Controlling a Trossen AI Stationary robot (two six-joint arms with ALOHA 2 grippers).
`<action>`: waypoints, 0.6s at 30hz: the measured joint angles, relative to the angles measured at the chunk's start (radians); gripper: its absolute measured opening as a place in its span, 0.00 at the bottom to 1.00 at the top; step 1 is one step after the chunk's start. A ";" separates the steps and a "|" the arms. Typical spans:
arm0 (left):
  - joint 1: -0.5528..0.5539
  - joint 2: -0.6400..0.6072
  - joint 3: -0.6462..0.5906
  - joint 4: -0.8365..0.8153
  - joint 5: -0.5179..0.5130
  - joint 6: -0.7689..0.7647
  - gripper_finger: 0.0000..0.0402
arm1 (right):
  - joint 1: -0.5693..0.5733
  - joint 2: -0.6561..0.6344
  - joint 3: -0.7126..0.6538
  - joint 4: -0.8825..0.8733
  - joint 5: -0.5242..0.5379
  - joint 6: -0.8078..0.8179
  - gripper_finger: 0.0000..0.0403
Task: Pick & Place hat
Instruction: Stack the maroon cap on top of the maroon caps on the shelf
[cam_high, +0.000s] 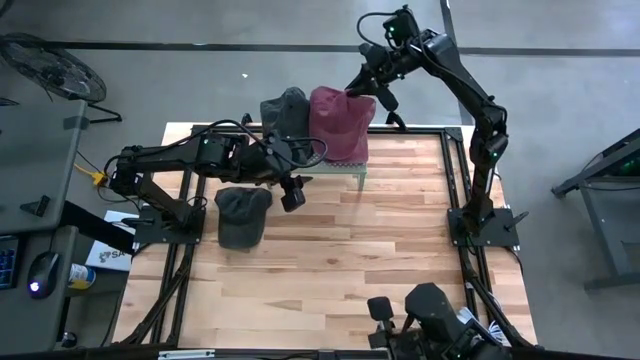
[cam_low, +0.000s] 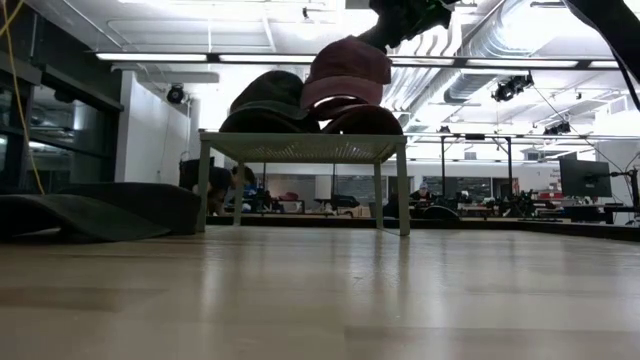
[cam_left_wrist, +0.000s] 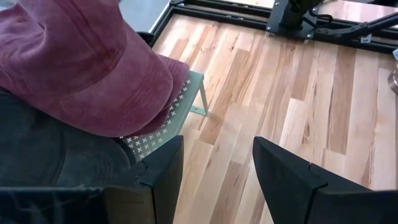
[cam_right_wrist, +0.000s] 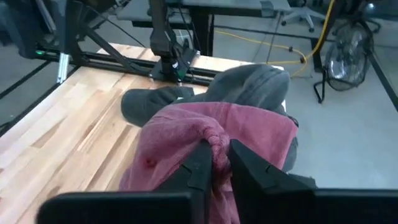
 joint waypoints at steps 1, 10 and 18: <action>0.000 0.000 0.000 -0.001 0.000 0.000 0.47 | 0.002 0.000 0.000 0.000 0.007 0.014 0.11; 0.000 0.000 0.000 -0.002 -0.001 0.000 0.47 | 0.003 0.000 0.000 -0.009 0.060 0.071 0.23; 0.000 0.000 0.000 -0.003 -0.002 0.000 0.47 | 0.003 -0.016 0.000 -0.008 0.150 0.083 0.24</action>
